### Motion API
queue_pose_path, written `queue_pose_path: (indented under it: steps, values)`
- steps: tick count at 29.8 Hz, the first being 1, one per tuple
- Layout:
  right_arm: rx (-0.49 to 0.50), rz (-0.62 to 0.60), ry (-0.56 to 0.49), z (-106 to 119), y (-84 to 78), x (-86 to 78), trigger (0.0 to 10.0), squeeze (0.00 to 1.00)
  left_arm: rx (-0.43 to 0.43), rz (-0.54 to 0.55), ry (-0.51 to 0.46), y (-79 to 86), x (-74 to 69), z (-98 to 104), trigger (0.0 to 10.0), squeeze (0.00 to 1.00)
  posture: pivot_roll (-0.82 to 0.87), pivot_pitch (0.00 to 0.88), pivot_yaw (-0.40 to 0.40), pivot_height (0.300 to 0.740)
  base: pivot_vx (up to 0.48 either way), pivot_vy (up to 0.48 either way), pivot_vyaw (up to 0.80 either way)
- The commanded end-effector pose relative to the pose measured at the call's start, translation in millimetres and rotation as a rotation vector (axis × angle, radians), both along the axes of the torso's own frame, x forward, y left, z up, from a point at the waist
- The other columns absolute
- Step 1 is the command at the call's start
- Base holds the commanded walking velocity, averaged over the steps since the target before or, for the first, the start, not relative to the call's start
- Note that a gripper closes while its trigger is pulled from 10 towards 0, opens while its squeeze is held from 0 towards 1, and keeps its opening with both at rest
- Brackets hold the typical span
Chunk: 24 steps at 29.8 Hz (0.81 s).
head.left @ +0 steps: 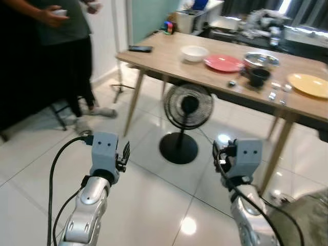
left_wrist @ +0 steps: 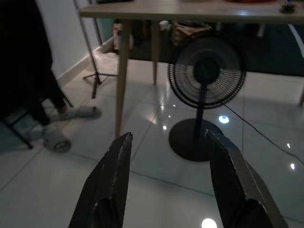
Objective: Setting the table
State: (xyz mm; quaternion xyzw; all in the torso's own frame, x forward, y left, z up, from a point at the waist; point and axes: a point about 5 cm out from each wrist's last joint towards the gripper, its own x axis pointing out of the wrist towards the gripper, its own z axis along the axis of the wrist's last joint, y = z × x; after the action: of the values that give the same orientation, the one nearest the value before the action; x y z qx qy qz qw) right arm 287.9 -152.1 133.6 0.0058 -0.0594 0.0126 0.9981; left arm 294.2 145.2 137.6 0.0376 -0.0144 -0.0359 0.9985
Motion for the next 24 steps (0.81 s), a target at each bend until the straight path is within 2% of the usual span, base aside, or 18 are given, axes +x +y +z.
queue_pose_path:
  steps: [1,24]
  values:
    - [-0.010,0.001,-0.003,-0.3,-0.8,-0.6,10.0,0.00,0.017,0.008,-0.009,1.4,-1.0,-0.9,10.0,0.00,-0.05,0.000,0.073,0.740,0.405,0.000,0.00]
    - [-0.003,0.002,-0.003,-1.0,0.6,-0.1,10.0,0.00,0.028,0.020,-0.014,2.1,1.6,0.3,10.0,0.00,-0.05,0.000,0.074,0.740,0.471,0.000,0.00]
